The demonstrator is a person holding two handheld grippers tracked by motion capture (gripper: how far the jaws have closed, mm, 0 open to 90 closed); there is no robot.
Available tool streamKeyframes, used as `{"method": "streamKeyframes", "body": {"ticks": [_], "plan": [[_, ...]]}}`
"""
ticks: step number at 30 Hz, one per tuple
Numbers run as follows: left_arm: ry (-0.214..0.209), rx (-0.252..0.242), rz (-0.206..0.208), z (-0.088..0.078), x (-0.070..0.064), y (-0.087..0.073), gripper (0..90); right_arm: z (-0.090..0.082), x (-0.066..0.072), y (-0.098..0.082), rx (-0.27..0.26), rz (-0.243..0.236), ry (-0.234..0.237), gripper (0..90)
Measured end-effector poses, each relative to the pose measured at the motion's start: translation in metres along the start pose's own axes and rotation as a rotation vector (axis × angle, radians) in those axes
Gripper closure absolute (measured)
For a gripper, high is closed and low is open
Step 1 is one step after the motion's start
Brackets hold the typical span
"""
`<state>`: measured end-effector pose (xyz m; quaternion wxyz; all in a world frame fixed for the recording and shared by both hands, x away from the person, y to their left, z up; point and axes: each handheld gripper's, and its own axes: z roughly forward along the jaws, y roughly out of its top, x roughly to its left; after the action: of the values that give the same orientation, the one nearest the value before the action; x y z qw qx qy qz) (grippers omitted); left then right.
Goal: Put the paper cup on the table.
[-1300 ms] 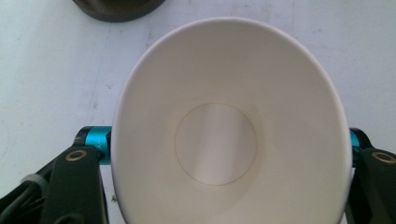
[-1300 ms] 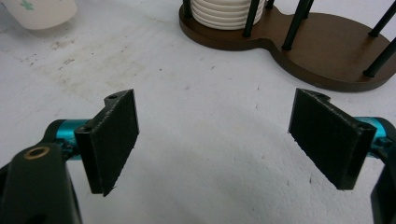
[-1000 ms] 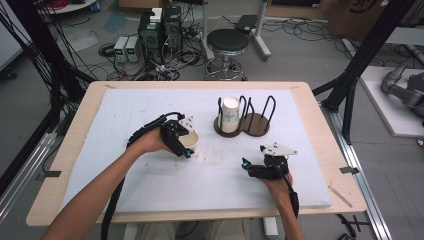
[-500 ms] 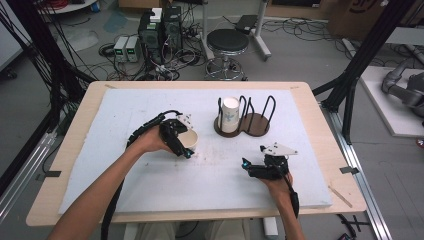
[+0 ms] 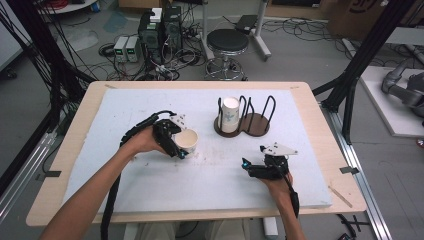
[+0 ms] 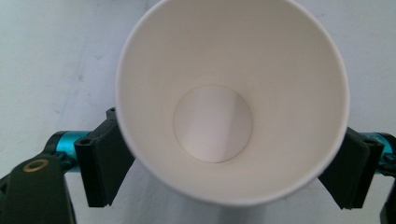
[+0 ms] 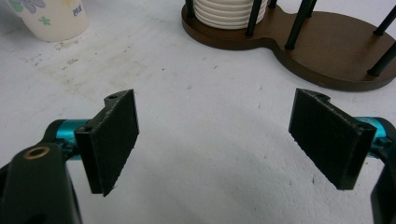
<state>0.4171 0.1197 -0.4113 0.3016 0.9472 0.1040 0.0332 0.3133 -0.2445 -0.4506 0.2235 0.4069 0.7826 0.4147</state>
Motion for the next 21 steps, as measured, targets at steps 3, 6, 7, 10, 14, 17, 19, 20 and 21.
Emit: {"method": "streamKeyframes", "body": {"ticks": [3,6,7,10,14,17,19,20,21], "plan": [[0.004,0.005,-0.029,-0.003,0.000,-0.011,15.2,0.000,0.000,0.000,0.002,-0.004,0.000,16.4],[0.024,-0.026,-0.039,-0.011,-0.004,-0.020,15.3,0.000,0.000,0.000,0.002,0.001,0.002,16.4],[0.023,-0.034,-0.046,-0.013,-0.005,-0.022,15.6,0.000,0.000,0.000,0.005,0.009,0.004,16.4],[0.037,-0.050,-0.068,-0.022,-0.007,-0.031,16.8,0.000,-0.001,0.000,0.004,0.006,0.005,16.4],[0.064,-0.072,-0.110,-0.032,-0.011,-0.044,16.8,0.000,0.000,0.000,0.004,0.006,0.006,16.4],[0.082,-0.091,-0.124,-0.041,-0.015,-0.055,16.9,0.000,-0.001,0.000,0.004,0.005,0.008,16.4],[0.099,-0.100,-0.133,-0.047,-0.017,-0.062,16.9,0.000,0.000,0.000,0.003,-0.002,0.008,16.4],[0.109,-0.114,-0.148,-0.050,-0.019,-0.066,16.9,0.000,0.000,0.000,0.002,-0.004,0.008,16.4],[0.113,-0.110,-0.152,-0.053,-0.020,-0.069,16.9,0.000,0.000,0.000,0.001,-0.002,0.008,16.4]]}}
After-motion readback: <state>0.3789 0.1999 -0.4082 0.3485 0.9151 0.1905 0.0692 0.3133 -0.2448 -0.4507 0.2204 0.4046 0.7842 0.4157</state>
